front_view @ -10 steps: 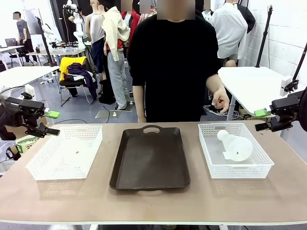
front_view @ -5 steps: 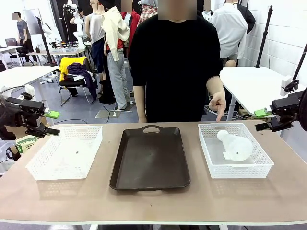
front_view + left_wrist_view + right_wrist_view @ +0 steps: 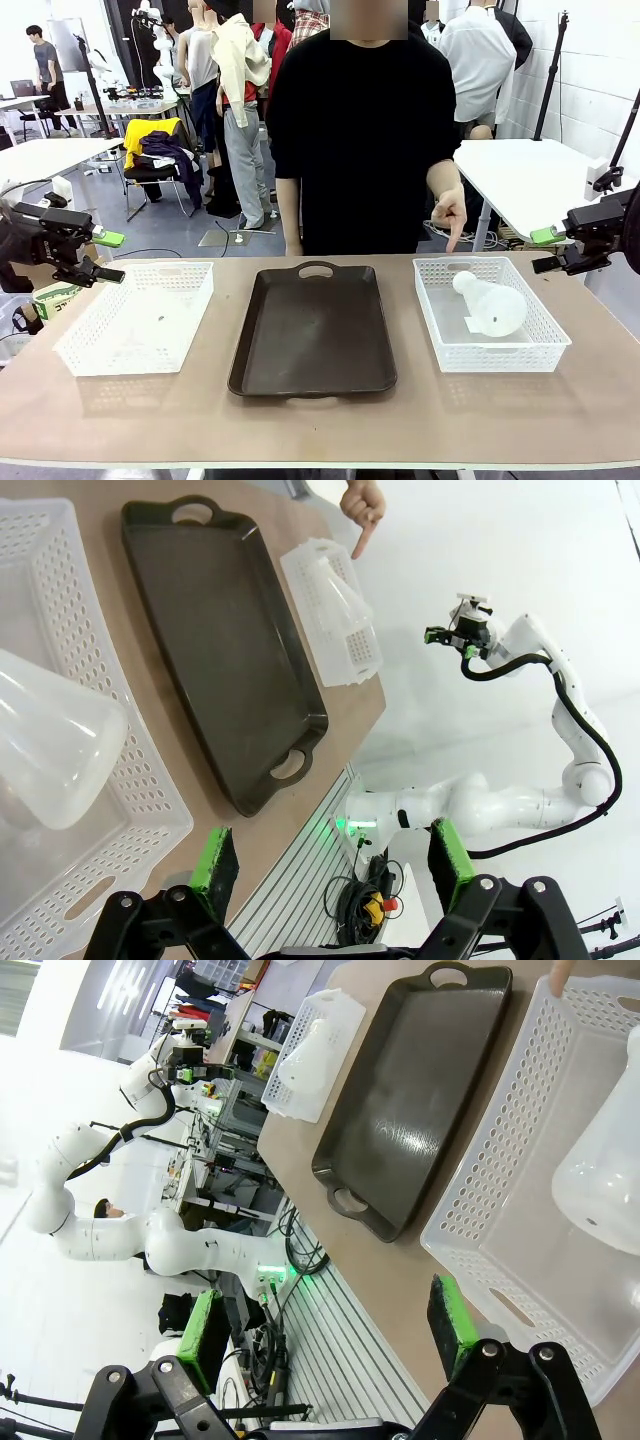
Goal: Prepare the laboratory tools.
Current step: Pick up the Big flask that the person points to.
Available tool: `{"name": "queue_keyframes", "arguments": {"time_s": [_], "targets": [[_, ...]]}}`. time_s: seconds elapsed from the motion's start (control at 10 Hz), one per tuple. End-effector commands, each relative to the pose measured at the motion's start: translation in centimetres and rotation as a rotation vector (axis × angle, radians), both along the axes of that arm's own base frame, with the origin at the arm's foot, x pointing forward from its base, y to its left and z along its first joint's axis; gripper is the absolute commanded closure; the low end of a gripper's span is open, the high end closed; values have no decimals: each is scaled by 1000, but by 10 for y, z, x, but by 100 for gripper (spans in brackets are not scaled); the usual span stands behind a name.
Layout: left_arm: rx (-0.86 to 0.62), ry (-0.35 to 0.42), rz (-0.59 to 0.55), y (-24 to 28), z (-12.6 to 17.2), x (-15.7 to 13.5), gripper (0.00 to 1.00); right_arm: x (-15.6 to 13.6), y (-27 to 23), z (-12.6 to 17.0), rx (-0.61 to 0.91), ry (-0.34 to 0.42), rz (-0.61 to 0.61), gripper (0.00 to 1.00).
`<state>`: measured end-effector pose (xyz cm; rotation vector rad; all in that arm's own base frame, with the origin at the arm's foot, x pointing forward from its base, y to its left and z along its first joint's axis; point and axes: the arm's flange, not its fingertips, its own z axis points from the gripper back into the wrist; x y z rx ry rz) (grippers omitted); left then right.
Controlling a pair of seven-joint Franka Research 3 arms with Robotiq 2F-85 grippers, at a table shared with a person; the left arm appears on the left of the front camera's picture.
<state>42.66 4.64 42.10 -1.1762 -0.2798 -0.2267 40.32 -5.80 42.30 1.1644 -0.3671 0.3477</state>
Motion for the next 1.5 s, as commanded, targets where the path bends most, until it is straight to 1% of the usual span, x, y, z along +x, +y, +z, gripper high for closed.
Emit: {"name": "queue_keyframes", "arguments": {"time_s": [0.0, 0.4, 0.5, 0.7, 0.9, 1.0, 1.1, 1.2, 1.3, 1.4], "targets": [[-4, -4, 3, 1, 1, 0, 0, 1, 2, 1, 23, -11, 2, 0], [-4, -4, 3, 1, 1, 0, 0, 1, 2, 1, 23, -11, 2, 0], [-4, -4, 3, 1, 1, 0, 0, 0, 0, 0, 0, 0, 0, 0], [-4, -4, 3, 1, 1, 0, 0, -1, -3, 19, -87, -38, -33, 0], [-4, -4, 3, 1, 1, 0, 0, 2, -1, 45, -252, -82, -92, 0], [-4, -4, 3, 1, 1, 0, 0, 7, 6, 57, -337, -97, -85, 0], [-4, -4, 3, 1, 1, 0, 0, 18, 18, 68, -437, -106, -60, 0], [-4, -4, 3, 1, 1, 0, 0, 34, 38, 78, -581, -119, -47, 0], [-4, -4, 3, 1, 1, 0, 0, 52, 65, 82, -742, -119, -41, 0], [-4, -4, 3, 1, 1, 0, 0, 67, 87, 80, -872, -115, -23, 0]]}}
